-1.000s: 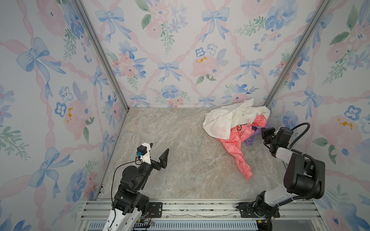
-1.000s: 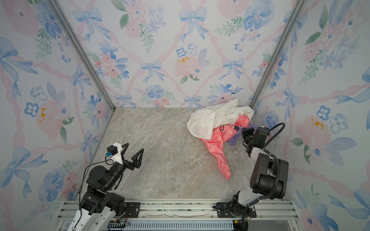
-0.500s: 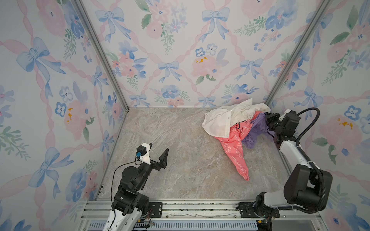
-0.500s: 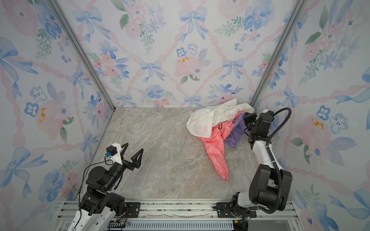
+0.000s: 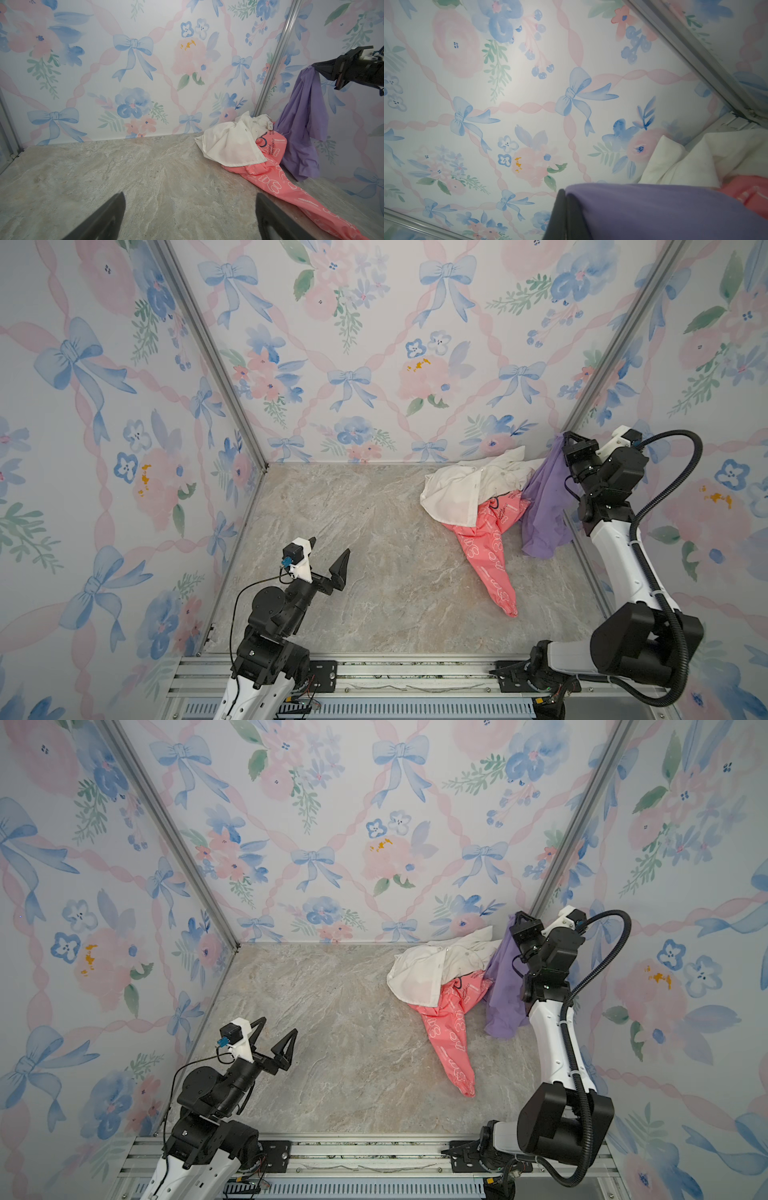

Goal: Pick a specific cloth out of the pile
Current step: 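Lift the purple shirt up out of the pile with the right gripper, then swing the purple shirt toward the left gripper and release it on the table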

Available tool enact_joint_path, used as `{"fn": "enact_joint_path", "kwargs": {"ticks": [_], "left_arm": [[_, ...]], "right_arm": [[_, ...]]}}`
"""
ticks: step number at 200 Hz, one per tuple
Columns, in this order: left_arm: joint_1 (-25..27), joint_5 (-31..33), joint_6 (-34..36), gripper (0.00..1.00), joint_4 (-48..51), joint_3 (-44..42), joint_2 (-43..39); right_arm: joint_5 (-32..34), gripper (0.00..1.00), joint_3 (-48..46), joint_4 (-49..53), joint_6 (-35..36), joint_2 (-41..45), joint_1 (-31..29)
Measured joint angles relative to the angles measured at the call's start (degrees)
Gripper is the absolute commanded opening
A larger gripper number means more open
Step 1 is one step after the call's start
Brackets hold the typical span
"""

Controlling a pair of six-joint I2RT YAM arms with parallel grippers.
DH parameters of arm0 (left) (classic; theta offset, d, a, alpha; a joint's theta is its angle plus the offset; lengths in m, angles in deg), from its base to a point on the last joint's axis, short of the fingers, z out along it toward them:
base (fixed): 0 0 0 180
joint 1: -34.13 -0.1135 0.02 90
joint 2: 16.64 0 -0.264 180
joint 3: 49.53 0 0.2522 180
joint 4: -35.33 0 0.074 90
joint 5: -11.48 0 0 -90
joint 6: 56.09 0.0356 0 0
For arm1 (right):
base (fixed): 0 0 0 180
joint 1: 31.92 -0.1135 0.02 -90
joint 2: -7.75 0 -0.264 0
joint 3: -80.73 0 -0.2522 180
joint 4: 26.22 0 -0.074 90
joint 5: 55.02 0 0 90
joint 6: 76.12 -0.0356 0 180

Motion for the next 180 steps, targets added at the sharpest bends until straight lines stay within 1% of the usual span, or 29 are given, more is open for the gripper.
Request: {"fn": "enact_joint_path", "kwargs": {"ticks": [28,55,89,115,142,180], "left_arm": [[0.0,0.0,0.0,0.98,0.0,-0.02,0.0],[0.0,-0.02,0.0,0.98,0.0,-0.02,0.0],[0.0,-0.02,0.0,0.98,0.0,-0.02,-0.07],[0.0,-0.02,0.0,0.98,0.0,-0.02,-0.24],[0.0,-0.04,0.0,0.98,0.0,-0.02,-0.24],[0.0,-0.07,-0.02,0.98,0.0,-0.02,-0.24]], "right_arm": [[0.59,0.0,2.75,0.04,3.28,1.31,-3.56],[0.55,0.0,7.19,1.95,8.22,1.99,-9.07],[-0.15,0.0,12.76,5.64,15.08,2.01,-17.46],[-0.55,0.0,15.76,8.83,21.51,1.25,-25.88],[-0.92,0.0,19.76,12.96,28.85,-2.67,-35.56],[-0.68,0.0,26.93,22.43,39.56,-13.09,-47.32]]}}
